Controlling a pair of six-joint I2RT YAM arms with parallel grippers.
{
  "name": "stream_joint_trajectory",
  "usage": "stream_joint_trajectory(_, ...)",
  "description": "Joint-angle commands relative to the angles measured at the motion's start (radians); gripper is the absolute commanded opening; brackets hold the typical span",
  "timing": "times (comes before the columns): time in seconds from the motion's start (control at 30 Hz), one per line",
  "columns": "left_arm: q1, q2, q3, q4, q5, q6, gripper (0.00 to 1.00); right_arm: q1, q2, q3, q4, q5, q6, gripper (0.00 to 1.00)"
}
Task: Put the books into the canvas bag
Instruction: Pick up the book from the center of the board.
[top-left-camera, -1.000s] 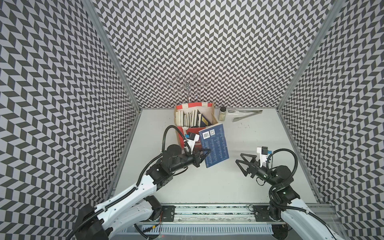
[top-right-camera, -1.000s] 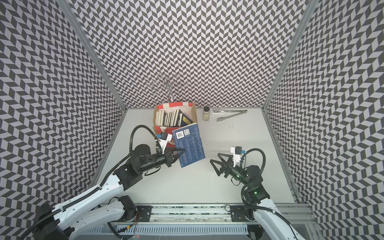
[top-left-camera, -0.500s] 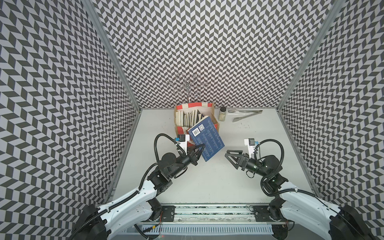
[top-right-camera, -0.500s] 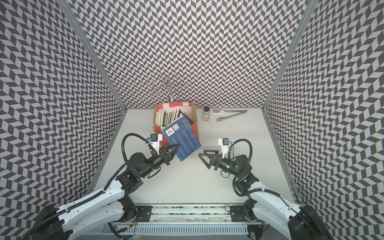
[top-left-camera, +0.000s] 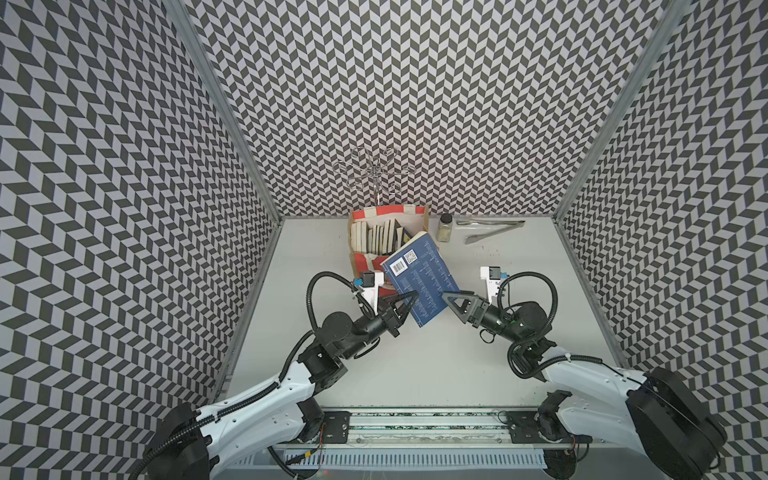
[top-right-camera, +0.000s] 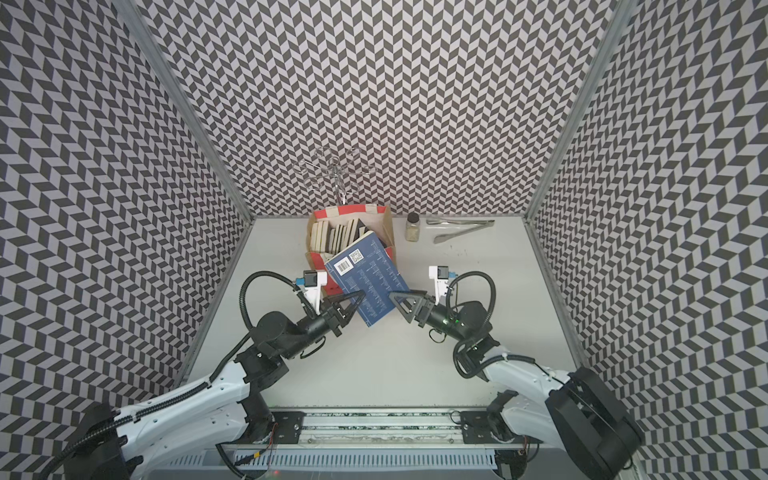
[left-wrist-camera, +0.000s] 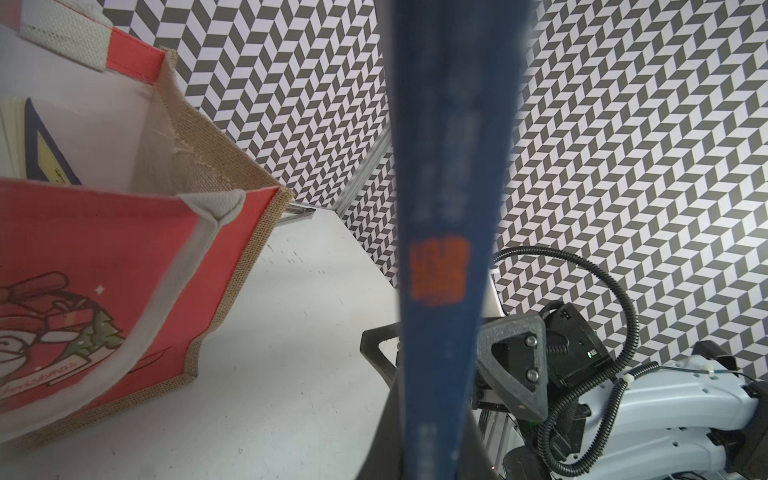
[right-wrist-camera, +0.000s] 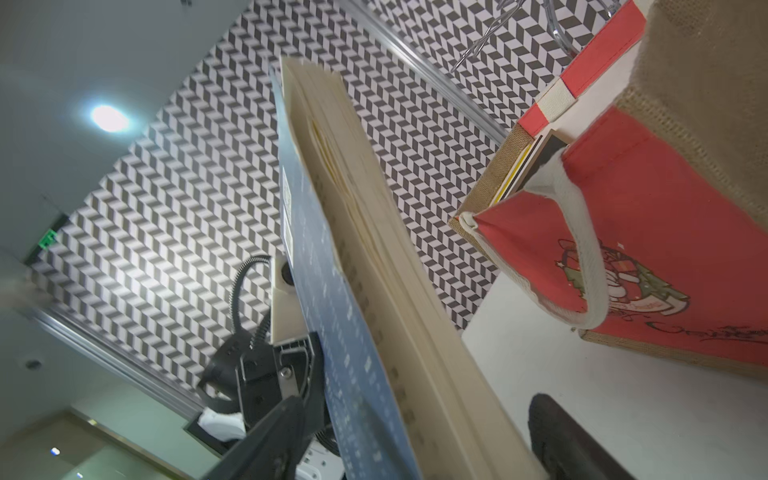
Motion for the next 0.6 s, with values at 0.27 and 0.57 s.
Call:
stream_joint_trajectory(0.27,0.005,-0.038,0.106,-0.218,0.034,0.100,0.35,-0.026,-0.042,0.000,0.163,-0.072,0.025,0.00)
stream_joint_trajectory(0.57,0.273,-0.191,0.241,-0.546,0.295,0.193,0.88,-0.239,0.078,0.073,0.197,-0.634,-0.070,0.00)
